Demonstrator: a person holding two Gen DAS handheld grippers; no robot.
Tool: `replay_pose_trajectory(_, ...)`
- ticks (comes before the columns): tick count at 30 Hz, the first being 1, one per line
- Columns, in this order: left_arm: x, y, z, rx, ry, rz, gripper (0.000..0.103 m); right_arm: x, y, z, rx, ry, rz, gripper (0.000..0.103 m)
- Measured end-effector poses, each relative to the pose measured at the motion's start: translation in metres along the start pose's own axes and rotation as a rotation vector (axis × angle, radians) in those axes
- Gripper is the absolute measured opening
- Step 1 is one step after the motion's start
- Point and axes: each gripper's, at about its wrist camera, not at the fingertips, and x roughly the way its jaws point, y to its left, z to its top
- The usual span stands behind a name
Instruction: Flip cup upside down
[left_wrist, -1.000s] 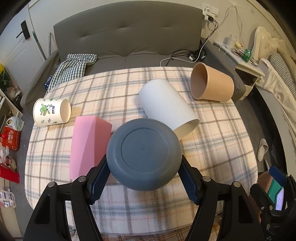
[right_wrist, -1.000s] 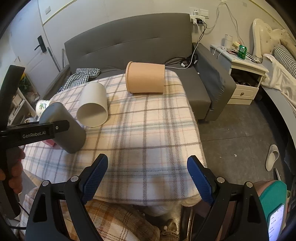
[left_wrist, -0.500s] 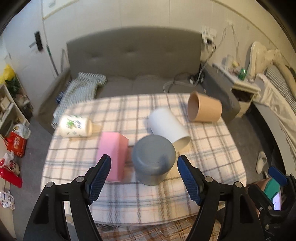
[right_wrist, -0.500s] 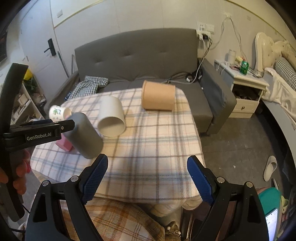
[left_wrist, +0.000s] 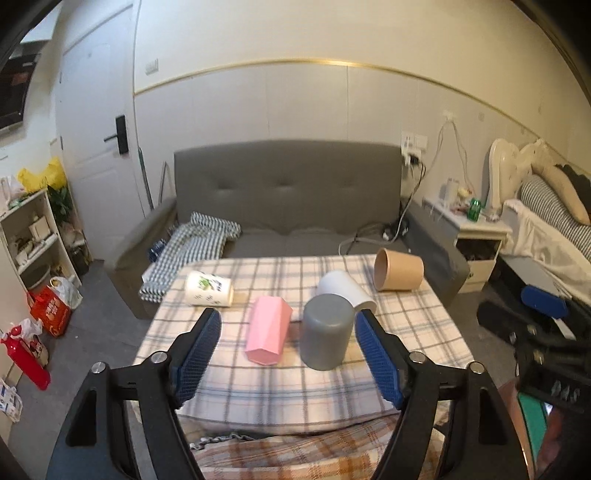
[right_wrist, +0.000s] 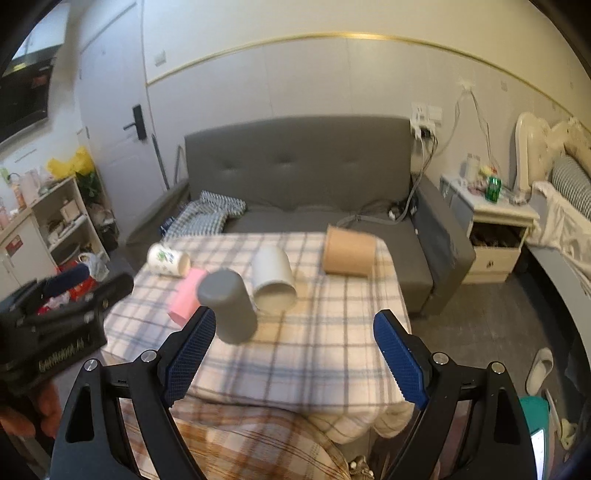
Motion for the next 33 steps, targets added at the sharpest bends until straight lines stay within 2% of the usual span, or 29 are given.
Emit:
replay_pose_trajectory(1,-0.003,0.003,-0.002,-0.003,-0.015,0.013,0.096,-0.002,0.002,0.001,-0.002,-0.008,-0.003,0.088)
replay_pose_trajectory(3,-0.007,0.009,-0.010,-0.006,-0.049,0.046,0.098,-0.003,0.008,0.000,-0.004,-0.026,-0.012,0.096)
replay_pose_trajectory(7,-0.001,0.013,-0.026,-0.003,-0.035,0.086,0.099,0.000,0.017,-0.011,-0.010,-0.040,-0.016,0.103)
replay_pose_trajectory(15,0.006,0.024,-0.041,-0.071,0.015,0.083,0.099,0.019,0.019,-0.033,-0.036,0.021,-0.009,0.103)
replay_pose_trajectory(28,0.004,0.025,-0.043,-0.093,0.017,0.076,0.099,0.019,0.013,-0.034,-0.027,0.018,-0.014,0.103)
replay_pose_trajectory(33,0.002,0.023,-0.043,-0.066,0.017,0.080,0.099,0.018,0.014,-0.035,-0.024,0.019,-0.015,0.103)
